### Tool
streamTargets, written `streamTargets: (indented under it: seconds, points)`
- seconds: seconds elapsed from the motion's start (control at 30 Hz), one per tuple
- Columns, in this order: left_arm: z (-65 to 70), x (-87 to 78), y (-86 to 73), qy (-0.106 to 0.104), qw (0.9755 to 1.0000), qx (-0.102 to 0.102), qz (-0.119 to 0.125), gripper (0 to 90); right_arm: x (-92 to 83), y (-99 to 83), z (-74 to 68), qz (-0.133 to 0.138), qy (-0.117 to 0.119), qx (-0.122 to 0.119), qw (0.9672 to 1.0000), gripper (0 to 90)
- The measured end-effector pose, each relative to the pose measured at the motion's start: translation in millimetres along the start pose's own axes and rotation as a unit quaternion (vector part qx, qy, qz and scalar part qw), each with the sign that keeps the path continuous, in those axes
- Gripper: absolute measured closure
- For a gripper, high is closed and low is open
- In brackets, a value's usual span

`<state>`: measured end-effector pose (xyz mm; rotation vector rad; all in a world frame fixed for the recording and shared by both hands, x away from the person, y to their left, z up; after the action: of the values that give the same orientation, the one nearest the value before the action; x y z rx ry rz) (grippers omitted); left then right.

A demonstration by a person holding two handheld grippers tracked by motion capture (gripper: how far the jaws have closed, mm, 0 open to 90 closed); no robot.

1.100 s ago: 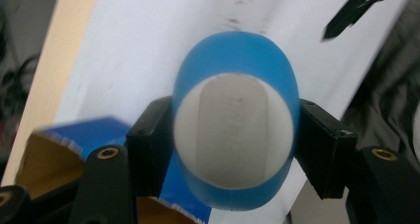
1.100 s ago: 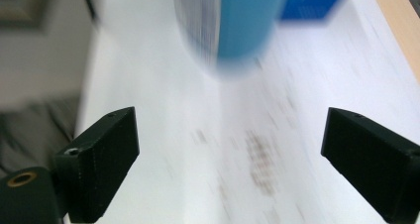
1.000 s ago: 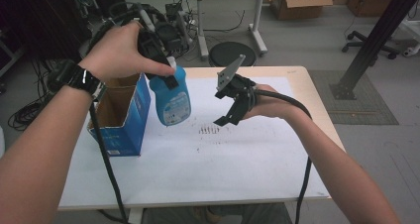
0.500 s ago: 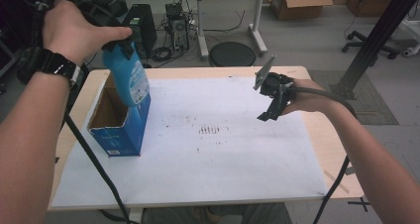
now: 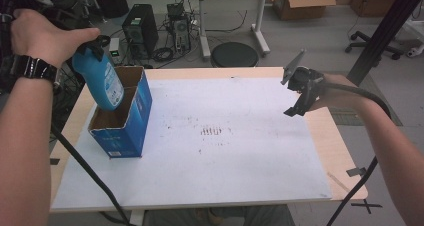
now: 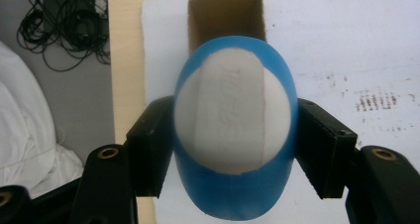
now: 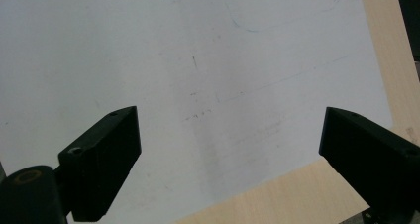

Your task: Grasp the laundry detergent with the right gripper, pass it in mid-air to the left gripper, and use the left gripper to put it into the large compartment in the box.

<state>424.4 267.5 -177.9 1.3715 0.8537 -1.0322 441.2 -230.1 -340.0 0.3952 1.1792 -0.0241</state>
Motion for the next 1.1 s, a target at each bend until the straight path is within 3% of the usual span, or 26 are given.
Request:
streamTargets:
  seconds: [0.33,1.1]
  points:
    - [-4.4,23.9,-9.9,0.003,0.9999,-0.006,-0.010,38.4,1.4,-9.3,-2.7,-0.004,0.001,0.002,1.0000,9.0]
    - [-8.8,110.8,-42.4,-0.007,0.9981,-0.014,-0.059,38.5,6.6,-16.4,-6.1,-0.006,0.006,0.003,1.0000,9.3]
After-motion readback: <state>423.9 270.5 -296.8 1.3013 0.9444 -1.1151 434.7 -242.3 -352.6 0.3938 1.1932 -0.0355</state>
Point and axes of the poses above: each handheld gripper's, and its own axes: x roughly forward along the jaws, y roughly out of its top, z roughly to its right, the point moved 9 cm from there along x, roughly forward along the jaws, and after that the axes turned 9 degrees about -y, right-handed, at the moved point
